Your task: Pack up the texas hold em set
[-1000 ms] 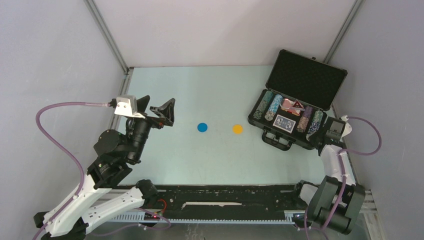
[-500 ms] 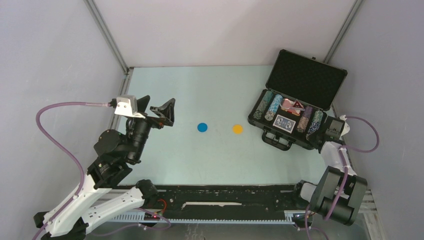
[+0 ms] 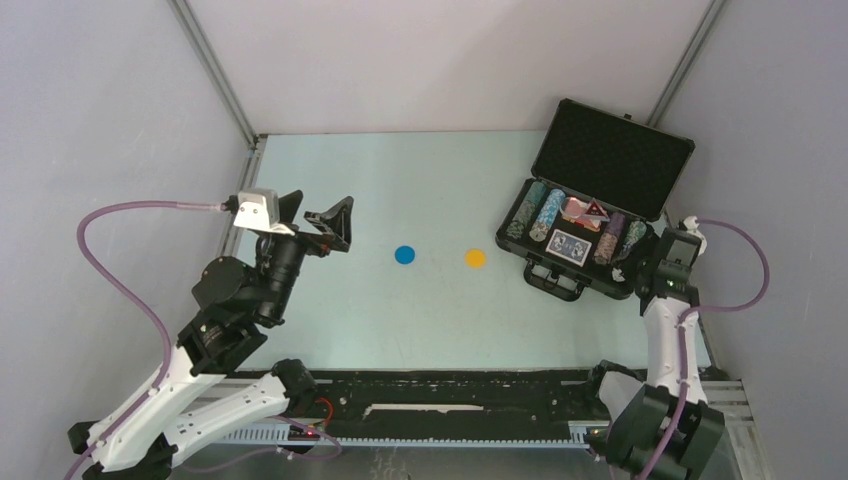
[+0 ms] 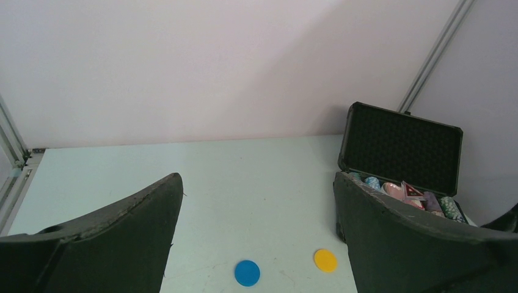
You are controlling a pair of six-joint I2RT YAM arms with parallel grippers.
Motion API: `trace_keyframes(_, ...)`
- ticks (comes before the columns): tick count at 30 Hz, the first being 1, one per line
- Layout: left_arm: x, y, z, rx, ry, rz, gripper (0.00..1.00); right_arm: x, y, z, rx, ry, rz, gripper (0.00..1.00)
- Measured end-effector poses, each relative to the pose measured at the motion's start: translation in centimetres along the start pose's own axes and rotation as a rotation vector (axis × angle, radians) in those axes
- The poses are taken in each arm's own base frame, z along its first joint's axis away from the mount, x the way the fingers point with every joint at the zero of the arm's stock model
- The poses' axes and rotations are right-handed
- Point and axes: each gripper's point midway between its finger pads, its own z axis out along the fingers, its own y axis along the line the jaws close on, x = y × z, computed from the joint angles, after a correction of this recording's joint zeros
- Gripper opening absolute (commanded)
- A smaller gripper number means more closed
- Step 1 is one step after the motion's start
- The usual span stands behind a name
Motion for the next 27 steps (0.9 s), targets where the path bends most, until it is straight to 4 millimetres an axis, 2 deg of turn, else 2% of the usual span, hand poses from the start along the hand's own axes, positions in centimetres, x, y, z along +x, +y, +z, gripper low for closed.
trace_keyframes(1,0.1,0.0,0.1,0.000,0.003,0.002,0.98,-0.3,0.6,-0.4,-0.021,-0.008,-0.017,0.93)
trace_keyframes(2,0.2,-0.1,0.1,0.001,0.005,0.003,0.98,-0.5,1.5,-0.9,-0.051,-0.016,-0.044,0.99)
trace_keyframes(5,0.4,-0.2,0.3,0.000,0.012,0.008,0.98,0.5,5.6,-2.0,-0.205,0.005,-0.171,1.00)
trace_keyframes(11,0.8,-0.3,0.5,-0.002,0.023,0.017,0.98,8.2,17.4,-4.5,-0.531,0.216,-0.554,1.00)
trace_keyframes(13,1.0,-0.4,0.7,-0.003,0.028,0.020,0.98,11.2,20.7,-5.2,-0.605,0.284,-0.660,1.00)
trace_keyframes(15,1.1,-0.4,0.7,-0.006,0.031,0.023,0.98,13.6,22.9,-5.0,-0.636,0.346,-0.733,1.00)
trace_keyframes(19,1.2,-0.4,0.8,-0.008,0.034,0.026,0.98,18.0,24.5,-2.6,-0.578,0.461,-0.846,1.00)
trace_keyframes(23,1.2,-0.4,0.8,-0.008,0.035,0.026,0.99,21.9,24.1,-0.3,-0.470,0.558,-0.957,1.00)
trace_keyframes(27,1.2,-0.4,0.8,-0.008,0.035,0.026,0.99,23.6,23.5,0.4,-0.412,0.615,-1.010,1.00)
